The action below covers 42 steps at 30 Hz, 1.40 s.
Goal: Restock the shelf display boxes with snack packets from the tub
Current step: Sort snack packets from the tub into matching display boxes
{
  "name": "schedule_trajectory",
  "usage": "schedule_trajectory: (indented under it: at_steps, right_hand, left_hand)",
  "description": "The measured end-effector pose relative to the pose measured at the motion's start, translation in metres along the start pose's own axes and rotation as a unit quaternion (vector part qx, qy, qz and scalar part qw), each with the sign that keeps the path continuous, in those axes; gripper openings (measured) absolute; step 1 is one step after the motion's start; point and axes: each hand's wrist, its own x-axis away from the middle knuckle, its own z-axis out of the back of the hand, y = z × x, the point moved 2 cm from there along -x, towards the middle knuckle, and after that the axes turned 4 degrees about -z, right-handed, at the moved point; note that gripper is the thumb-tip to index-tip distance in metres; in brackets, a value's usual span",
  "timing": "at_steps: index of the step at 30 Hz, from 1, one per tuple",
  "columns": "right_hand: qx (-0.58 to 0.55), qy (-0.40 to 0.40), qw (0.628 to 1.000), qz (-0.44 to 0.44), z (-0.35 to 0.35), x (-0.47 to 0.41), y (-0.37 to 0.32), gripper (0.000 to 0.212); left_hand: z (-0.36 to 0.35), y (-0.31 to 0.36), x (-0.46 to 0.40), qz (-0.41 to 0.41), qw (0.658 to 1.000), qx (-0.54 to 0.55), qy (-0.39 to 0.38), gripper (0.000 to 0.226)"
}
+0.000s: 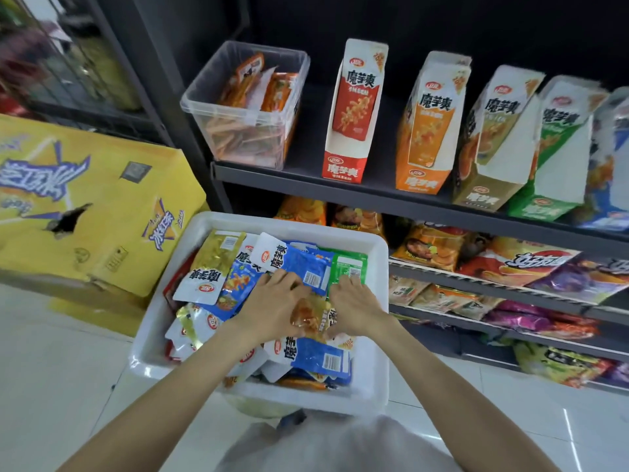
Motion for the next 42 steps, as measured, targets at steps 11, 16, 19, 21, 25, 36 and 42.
schedule_trajectory:
  at_steps: [11, 16, 19, 21, 25, 36, 42]
  right_hand:
    - [-0.586, 0.168, 0.792, -0.039, 0.054, 0.053, 0.039, 0.026]
    - [-0.657, 0.214, 0.723, -0.023, 0.069, 0.063, 0.059, 0.012]
    - [-0.689, 0.211, 0.693, -0.032, 0.073, 0.067, 0.072, 0.008]
    - [-0.695, 0.224, 0.682, -0.03, 0.083, 0.074, 0.087, 0.007]
    - [-0.622, 0.357, 0.696, -0.014, 0.115, 0.099, 0.128, 0.007]
    - [-0.277, 0.727, 0.618, -0.111, 0.208, 0.119, 0.258, 0.02]
    - [-0.17, 0.637, 0.748, -0.076, 0.238, 0.058, 0.282, 0.017]
  left_hand:
    - [0.051, 0.0, 0.01, 0.043, 0.887, 0.441, 0.127, 0.006]
    - [0.061, 0.017, 0.004, 0.024, 0.831, 0.526, 0.181, 0.005]
    - [0.069, 0.033, -0.008, 0.002, 0.816, 0.541, 0.203, 0.005]
    - [0.077, 0.044, -0.021, -0.027, 0.822, 0.524, 0.222, 0.01]
    - [0.111, 0.066, -0.059, -0.101, 0.861, 0.408, 0.286, 0.02]
    - [0.181, 0.122, -0.189, -0.15, 0.899, 0.091, 0.402, 0.03]
    - [0.178, 0.132, -0.217, -0.189, 0.91, -0.004, 0.368, 0.005]
